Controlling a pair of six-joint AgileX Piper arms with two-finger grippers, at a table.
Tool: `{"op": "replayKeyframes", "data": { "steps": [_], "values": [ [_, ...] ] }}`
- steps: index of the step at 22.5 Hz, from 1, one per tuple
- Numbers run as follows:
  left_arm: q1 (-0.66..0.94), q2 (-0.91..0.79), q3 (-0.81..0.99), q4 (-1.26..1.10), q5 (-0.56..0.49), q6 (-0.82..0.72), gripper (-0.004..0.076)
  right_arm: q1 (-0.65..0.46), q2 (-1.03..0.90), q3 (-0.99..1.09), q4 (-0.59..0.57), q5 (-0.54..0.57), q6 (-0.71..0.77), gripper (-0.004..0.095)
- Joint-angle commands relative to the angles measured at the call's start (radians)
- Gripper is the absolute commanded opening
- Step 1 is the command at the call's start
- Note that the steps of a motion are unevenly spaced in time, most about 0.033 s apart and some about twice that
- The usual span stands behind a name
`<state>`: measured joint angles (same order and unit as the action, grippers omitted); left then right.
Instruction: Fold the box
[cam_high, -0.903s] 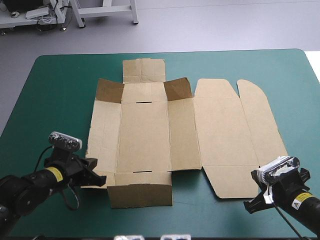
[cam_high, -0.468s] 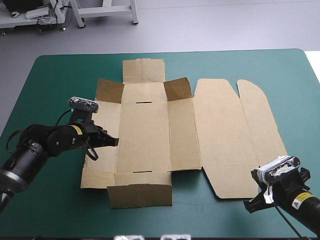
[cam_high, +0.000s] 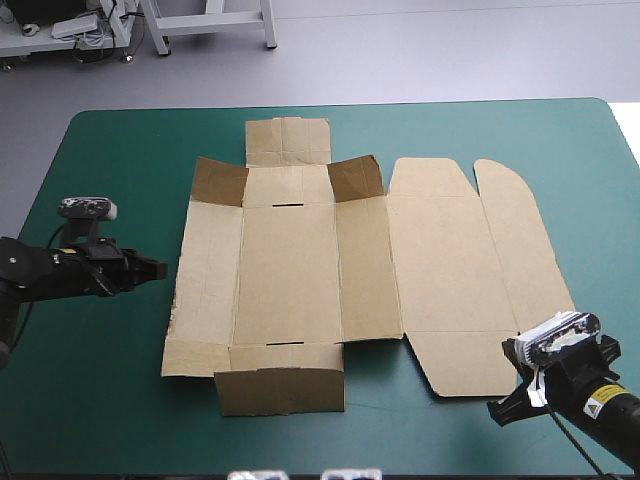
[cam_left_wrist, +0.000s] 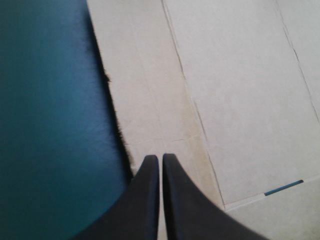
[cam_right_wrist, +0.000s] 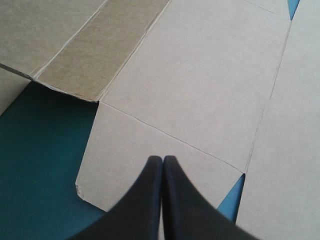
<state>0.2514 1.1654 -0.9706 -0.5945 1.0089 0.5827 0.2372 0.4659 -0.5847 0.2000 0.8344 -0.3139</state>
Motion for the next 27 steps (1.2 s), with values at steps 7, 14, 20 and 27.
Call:
{"op": "replayKeyframes", "data": {
  "steps": [7, 14, 20, 27],
  "values": [
    [0.274, -0.020, -0.036, -0.073, 0.069, 0.064, 0.0036, -0.001, 0.012, -0.033, 0.008, -0.058, -0.004, -0.0018],
    [0.274, 0.077, 0.015, -0.125, 0.110, 0.069, 0.0408, -0.001, 0.012, -0.033, 0.012, -0.058, -0.004, -0.0018],
    [0.270, 0.189, 0.044, -0.155, 0.096, 0.097, 0.0422, -0.001, 0.012, -0.033, 0.012, -0.058, -0.004, -0.0018],
    [0.270, 0.280, 0.044, -0.277, 0.133, 0.187, 0.0422, -0.001, 0.012, -0.033, 0.012, -0.058, -0.004, -0.0018]
  ]
}}
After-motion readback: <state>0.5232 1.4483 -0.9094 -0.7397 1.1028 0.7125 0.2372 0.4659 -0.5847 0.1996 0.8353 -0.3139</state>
